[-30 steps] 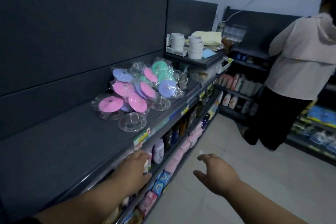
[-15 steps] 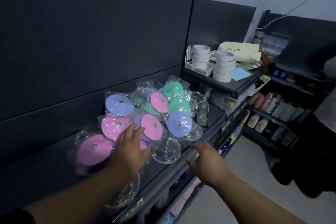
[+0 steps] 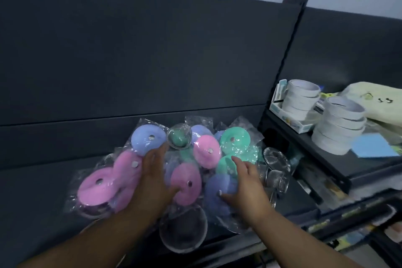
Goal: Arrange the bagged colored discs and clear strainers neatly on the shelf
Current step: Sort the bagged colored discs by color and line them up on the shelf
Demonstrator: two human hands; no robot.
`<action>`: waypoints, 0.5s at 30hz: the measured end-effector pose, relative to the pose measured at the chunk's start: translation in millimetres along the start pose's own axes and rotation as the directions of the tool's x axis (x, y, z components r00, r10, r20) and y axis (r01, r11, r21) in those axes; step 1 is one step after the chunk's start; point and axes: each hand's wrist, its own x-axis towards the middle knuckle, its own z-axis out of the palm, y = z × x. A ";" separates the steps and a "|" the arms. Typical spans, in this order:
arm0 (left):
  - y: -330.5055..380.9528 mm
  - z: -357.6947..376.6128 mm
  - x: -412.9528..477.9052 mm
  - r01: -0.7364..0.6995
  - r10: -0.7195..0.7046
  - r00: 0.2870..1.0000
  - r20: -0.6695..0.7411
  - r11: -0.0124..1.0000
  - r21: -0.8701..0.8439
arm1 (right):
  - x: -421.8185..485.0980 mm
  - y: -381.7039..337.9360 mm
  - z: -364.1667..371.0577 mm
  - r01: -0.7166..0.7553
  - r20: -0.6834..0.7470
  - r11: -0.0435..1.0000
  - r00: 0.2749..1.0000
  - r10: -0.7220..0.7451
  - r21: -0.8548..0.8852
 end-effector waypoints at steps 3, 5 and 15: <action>13.3 -2.0 -1.5 0.140 -0.143 0.989 -0.022 0.984 -0.111 | 9.9 1.2 -0.6 0.009 0.002 0.988 1.000 -0.009 0.155; 18.9 -1.6 -1.5 0.261 -0.261 0.965 0.019 0.959 -0.112 | 16.3 5.7 1.3 -0.008 0.045 0.970 0.999 -0.003 0.243; 28.1 13.1 -9.0 0.337 -0.335 0.938 0.089 0.941 -0.006 | 70.4 27.9 -38.1 0.042 -0.170 0.976 0.985 -0.005 0.215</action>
